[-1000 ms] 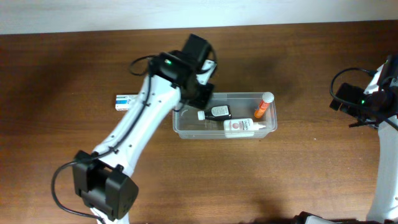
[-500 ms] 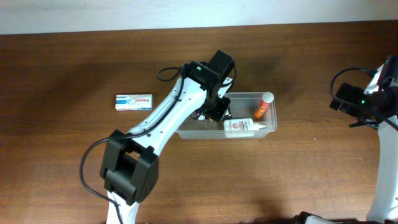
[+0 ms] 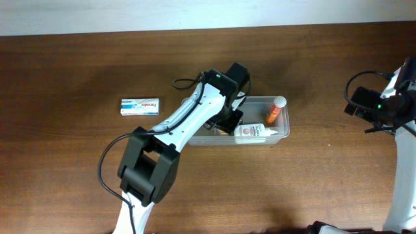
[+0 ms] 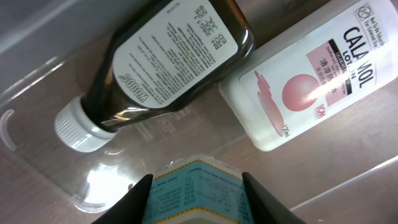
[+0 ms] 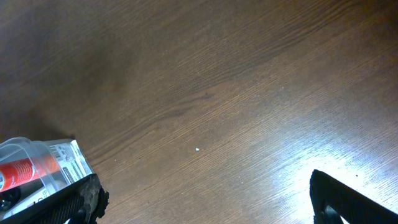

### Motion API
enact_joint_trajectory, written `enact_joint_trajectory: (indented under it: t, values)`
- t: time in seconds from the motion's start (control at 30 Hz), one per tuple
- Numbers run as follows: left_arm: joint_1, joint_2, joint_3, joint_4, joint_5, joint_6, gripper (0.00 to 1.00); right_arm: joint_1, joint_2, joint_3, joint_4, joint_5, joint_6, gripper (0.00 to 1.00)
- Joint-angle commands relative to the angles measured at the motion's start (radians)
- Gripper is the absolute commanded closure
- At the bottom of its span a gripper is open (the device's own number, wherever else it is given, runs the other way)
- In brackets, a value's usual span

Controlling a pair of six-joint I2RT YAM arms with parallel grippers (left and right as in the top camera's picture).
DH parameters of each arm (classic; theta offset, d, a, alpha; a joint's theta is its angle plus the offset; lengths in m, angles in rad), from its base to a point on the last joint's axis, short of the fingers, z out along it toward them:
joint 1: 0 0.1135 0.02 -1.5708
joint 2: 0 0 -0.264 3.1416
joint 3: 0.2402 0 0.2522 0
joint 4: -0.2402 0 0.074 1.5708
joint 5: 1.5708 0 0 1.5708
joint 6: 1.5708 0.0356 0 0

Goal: Pack container
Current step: 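Carry the gold-capped jar into the container and release it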

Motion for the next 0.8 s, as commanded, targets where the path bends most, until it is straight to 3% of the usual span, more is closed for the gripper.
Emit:
enact_joint_trajectory:
  t: [0.0, 0.67, 0.77]
  values:
    - [-0.008, 0.025, 0.013, 0.01, 0.011, 0.009, 0.7, -0.003, 0.002, 0.016, 0.003, -0.002, 0.005, 0.02]
    - [-0.01, 0.074, 0.013, 0.014, 0.012, 0.009, 0.69, -0.003, 0.002, 0.016, 0.003, -0.002, 0.005, 0.02]
    - [-0.01, 0.074, 0.013, 0.014, 0.012, 0.009, 0.6, -0.003, 0.002, 0.016, 0.003, -0.002, 0.005, 0.02]
